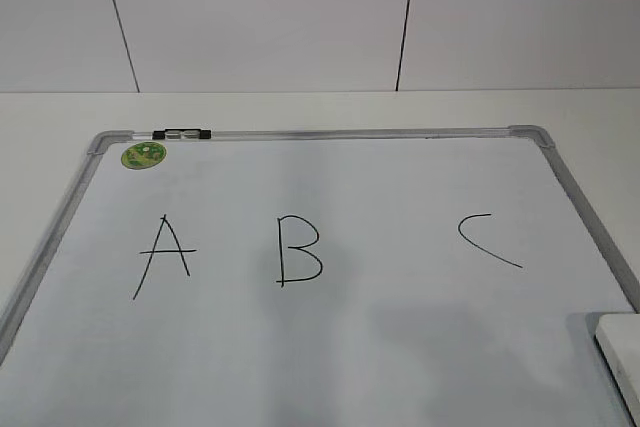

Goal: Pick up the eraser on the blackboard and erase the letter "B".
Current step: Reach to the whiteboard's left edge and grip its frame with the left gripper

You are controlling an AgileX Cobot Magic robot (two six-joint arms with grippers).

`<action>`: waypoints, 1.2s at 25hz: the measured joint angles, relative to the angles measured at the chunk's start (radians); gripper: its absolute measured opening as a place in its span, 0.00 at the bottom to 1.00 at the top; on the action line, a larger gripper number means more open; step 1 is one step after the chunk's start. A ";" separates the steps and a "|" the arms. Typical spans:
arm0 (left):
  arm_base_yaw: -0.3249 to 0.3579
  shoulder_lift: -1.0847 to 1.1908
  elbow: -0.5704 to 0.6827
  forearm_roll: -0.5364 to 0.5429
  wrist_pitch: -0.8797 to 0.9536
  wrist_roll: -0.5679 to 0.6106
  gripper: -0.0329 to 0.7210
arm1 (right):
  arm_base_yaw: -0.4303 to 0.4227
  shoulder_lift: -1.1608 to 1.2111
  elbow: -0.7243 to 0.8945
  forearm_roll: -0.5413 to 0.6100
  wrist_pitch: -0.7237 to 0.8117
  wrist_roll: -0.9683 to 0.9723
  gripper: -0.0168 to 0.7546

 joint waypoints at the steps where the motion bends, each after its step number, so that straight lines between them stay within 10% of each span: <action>1: 0.000 0.000 0.000 0.000 0.000 0.000 0.36 | 0.000 0.000 0.000 0.000 0.000 0.000 0.74; 30: 0.000 0.160 -0.024 -0.020 0.002 0.000 0.36 | 0.000 0.340 -0.141 0.051 0.117 0.075 0.74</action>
